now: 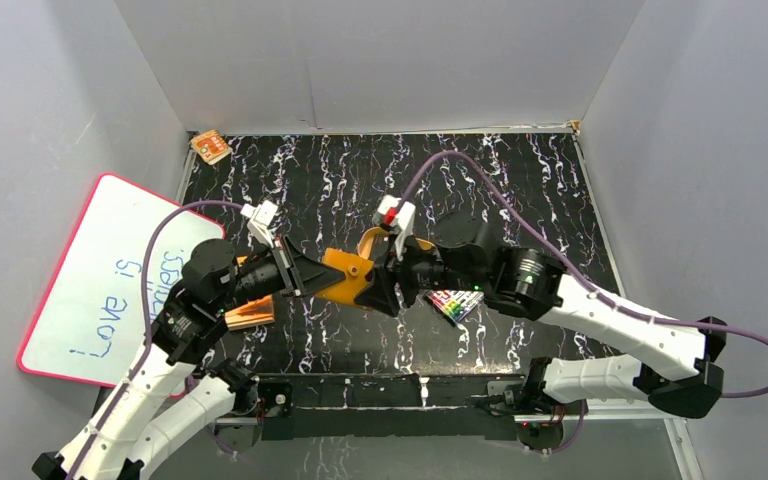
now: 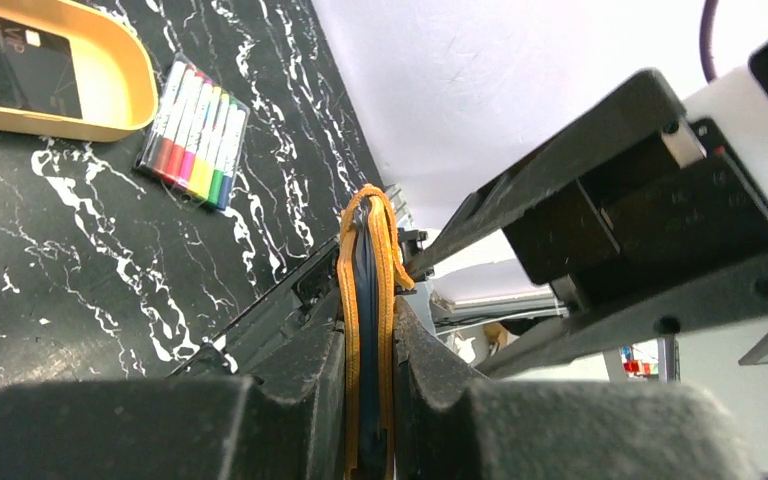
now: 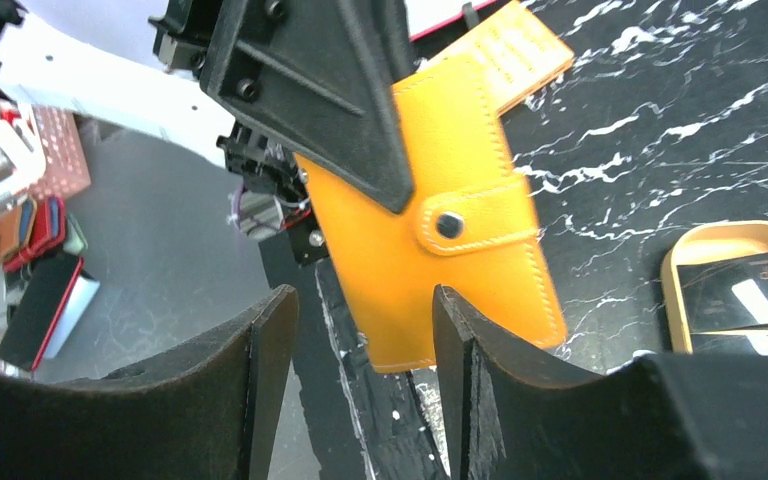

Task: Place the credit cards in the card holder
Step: Close the card holder.

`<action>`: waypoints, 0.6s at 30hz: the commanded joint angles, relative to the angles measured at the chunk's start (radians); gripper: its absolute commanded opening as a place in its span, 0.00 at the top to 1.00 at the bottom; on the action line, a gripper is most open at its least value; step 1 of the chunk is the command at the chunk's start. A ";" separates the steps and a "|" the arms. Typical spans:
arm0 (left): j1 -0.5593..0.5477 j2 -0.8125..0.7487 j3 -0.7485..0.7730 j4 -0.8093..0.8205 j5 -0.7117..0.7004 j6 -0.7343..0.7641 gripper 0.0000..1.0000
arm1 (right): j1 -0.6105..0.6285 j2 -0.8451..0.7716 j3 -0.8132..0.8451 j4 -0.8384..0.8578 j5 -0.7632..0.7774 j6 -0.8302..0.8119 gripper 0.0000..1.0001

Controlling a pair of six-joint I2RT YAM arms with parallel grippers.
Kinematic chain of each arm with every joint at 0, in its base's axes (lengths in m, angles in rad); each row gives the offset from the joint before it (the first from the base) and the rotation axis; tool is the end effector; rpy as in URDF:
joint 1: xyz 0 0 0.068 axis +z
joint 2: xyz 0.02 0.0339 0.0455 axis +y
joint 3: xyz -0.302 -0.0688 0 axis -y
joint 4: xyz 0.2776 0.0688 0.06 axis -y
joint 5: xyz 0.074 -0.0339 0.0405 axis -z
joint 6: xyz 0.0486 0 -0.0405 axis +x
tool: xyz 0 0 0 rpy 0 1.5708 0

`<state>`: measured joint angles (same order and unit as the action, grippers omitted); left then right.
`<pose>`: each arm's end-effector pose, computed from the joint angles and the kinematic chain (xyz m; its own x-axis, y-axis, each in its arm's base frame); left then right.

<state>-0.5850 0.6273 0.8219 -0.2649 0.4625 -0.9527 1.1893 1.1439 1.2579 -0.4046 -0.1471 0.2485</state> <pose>0.1160 -0.1028 0.3951 -0.7391 -0.3853 -0.5525 0.4537 0.3216 -0.8311 0.0980 0.2633 0.4446 -0.3421 -0.1992 -0.9183 -0.9143 0.2961 0.2763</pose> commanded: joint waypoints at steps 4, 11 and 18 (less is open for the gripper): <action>-0.004 -0.066 0.018 0.085 0.082 0.050 1.00 | -0.016 -0.090 0.016 0.051 0.157 0.060 0.38; -0.004 -0.084 0.010 0.111 0.133 0.078 1.00 | -0.017 -0.086 0.024 0.063 0.238 0.064 0.07; -0.004 -0.074 0.011 0.133 0.176 0.093 1.00 | -0.018 -0.070 0.033 0.086 0.224 0.041 0.02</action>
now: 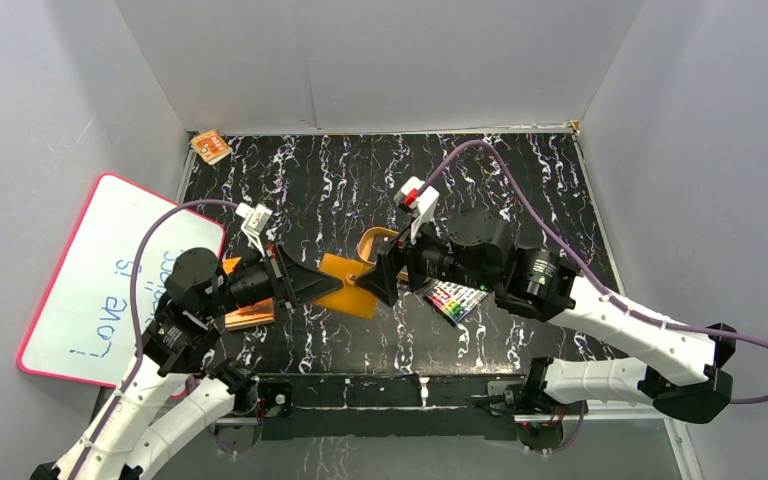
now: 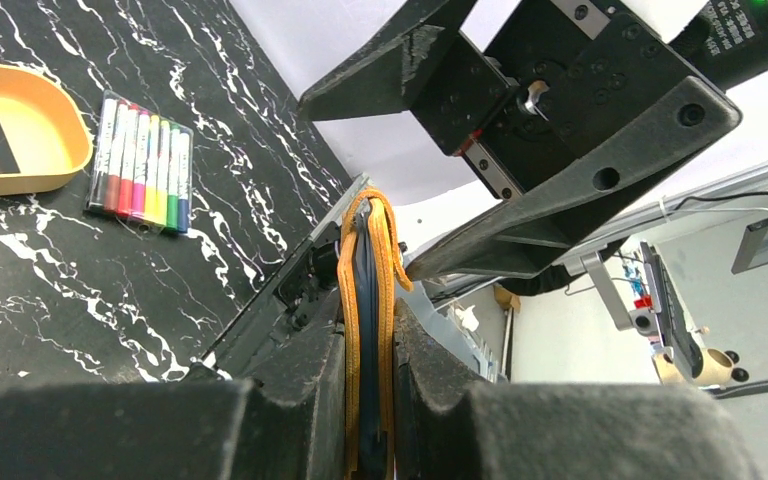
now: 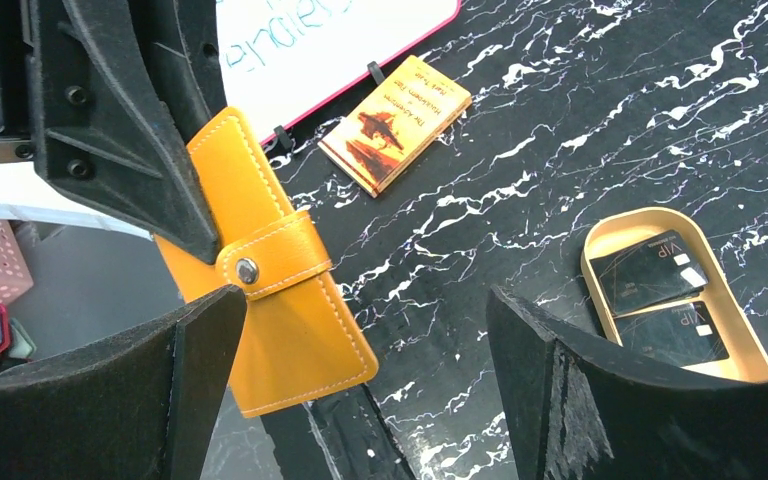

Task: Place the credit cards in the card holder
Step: Close the card holder.

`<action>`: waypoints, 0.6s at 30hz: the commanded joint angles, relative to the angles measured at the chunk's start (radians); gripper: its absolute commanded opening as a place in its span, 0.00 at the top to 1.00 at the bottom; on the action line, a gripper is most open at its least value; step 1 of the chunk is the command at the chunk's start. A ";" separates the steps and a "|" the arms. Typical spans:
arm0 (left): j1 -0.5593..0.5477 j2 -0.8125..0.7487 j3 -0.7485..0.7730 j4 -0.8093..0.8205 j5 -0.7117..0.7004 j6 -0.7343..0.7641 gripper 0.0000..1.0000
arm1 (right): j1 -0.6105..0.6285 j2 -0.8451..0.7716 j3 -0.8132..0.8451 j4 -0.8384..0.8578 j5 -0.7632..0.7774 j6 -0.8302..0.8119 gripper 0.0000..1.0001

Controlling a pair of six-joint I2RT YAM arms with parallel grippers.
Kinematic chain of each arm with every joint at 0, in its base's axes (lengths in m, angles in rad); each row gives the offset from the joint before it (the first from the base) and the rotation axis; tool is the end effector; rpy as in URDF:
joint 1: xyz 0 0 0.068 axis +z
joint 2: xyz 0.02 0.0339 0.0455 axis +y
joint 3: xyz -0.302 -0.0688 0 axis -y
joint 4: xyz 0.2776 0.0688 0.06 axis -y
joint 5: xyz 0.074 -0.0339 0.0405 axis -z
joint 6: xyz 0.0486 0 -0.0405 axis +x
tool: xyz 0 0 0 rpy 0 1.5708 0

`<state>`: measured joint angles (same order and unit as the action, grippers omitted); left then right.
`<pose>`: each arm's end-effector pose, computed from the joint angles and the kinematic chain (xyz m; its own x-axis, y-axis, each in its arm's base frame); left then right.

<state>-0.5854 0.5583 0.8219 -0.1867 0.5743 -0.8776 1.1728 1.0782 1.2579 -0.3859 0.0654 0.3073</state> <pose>0.0943 -0.0942 0.4126 -0.6632 -0.3352 -0.6692 0.6342 0.2233 -0.7403 0.1035 0.2380 0.4632 -0.3464 -0.0451 -0.9370 -0.8291 0.4819 0.2833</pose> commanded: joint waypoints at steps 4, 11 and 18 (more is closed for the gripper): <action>-0.004 0.001 0.014 0.062 0.072 0.020 1.00 | 0.000 0.007 0.036 0.069 -0.004 -0.019 0.01; -0.004 0.005 0.017 0.074 0.079 0.015 1.00 | -0.001 0.016 0.028 0.083 0.002 -0.005 0.02; -0.004 0.005 0.046 0.029 0.045 0.042 1.00 | -0.002 -0.002 0.045 0.041 0.000 -0.025 0.01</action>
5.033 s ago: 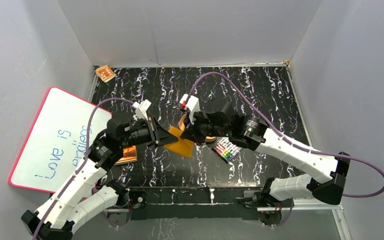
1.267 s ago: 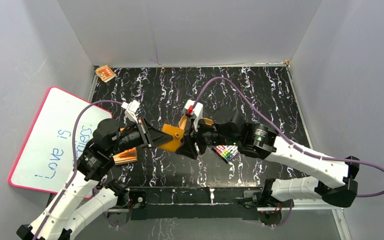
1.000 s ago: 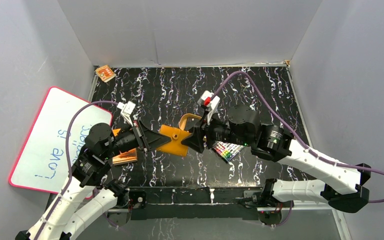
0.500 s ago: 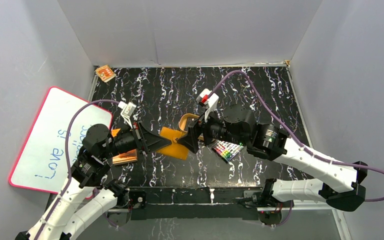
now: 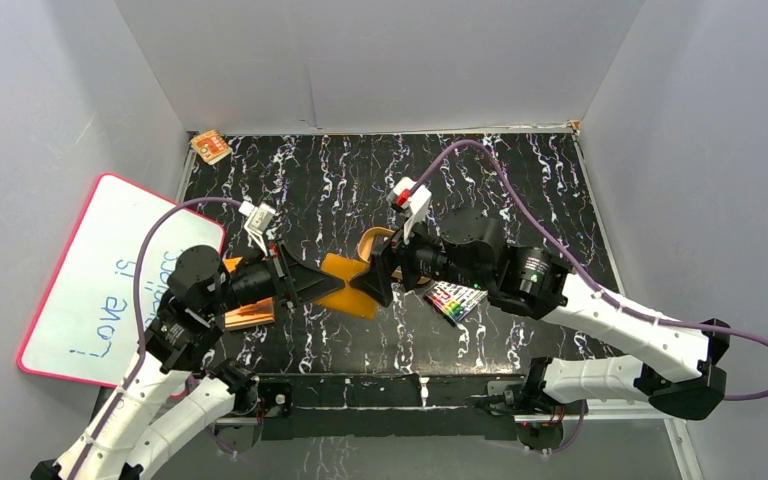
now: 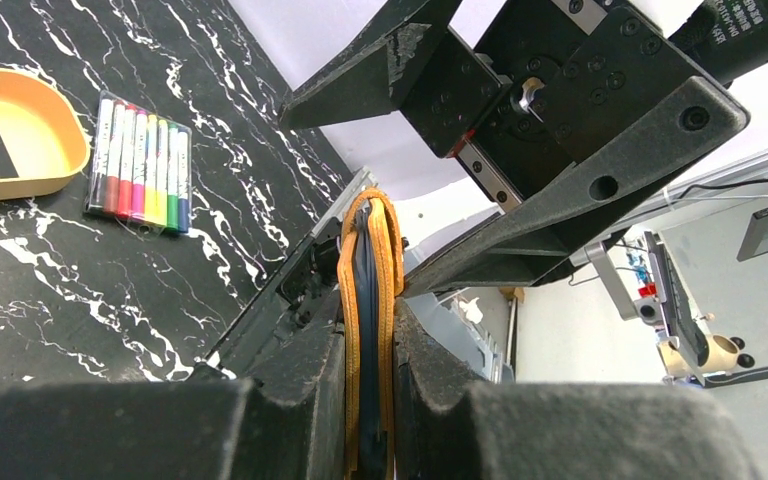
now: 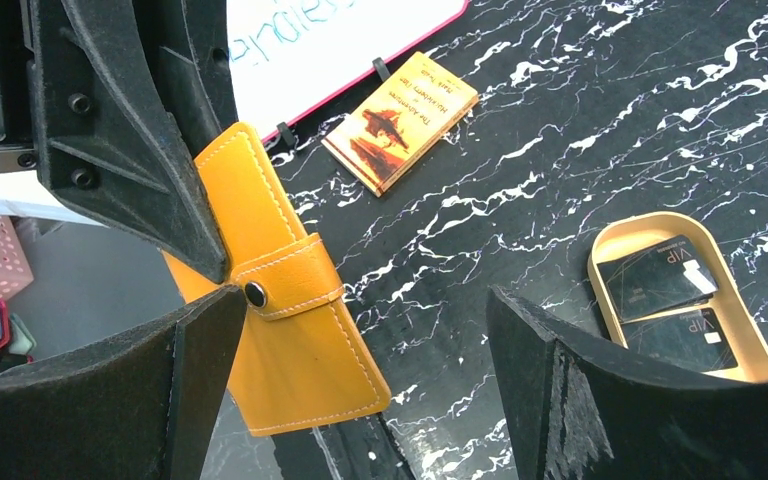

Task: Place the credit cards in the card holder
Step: Close the card holder.

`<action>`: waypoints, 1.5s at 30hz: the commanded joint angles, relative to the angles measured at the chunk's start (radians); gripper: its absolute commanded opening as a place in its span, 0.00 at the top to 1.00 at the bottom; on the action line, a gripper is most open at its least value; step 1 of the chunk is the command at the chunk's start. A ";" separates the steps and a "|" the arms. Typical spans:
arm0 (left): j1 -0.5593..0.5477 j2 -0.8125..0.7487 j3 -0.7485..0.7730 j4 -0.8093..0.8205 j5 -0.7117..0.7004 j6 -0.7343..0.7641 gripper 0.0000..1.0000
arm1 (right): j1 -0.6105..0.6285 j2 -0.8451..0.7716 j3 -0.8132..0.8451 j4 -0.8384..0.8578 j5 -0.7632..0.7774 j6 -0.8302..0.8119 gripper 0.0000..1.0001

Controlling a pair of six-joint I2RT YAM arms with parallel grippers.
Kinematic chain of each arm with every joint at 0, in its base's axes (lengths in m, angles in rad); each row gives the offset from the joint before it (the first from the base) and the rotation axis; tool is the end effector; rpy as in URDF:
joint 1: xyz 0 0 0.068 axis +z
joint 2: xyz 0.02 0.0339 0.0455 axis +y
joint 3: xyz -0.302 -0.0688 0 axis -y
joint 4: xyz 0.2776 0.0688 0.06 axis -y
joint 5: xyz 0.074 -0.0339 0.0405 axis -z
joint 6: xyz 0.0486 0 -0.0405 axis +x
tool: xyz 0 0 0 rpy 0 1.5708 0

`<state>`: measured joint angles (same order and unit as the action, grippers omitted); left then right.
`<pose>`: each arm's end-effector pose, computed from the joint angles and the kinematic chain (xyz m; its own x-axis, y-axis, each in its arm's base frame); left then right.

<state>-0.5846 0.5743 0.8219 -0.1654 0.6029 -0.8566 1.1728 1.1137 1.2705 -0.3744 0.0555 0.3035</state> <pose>0.0970 -0.0972 0.4131 -0.6547 -0.3131 -0.6880 0.6582 0.2114 -0.7226 0.1076 0.2489 0.4607 -0.3487 -0.0593 -0.9354 -0.8333 0.4764 0.2804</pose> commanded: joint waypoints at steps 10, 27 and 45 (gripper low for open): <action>-0.004 -0.083 0.044 0.118 0.016 0.047 1.00 | -0.020 -0.151 -0.091 0.137 -0.311 0.067 0.20; -0.004 -0.050 0.088 0.239 0.179 0.060 1.00 | -0.048 -0.118 -0.220 0.552 -0.520 0.284 0.72; -0.004 -0.156 0.033 0.205 -0.242 -0.014 0.17 | -0.049 -0.164 -0.284 0.825 -0.270 0.316 1.00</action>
<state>-0.5865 0.4465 0.8936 -0.0731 0.4660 -0.8124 1.1255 0.9802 1.0080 0.2142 -0.3386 0.6067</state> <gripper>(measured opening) 0.825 0.225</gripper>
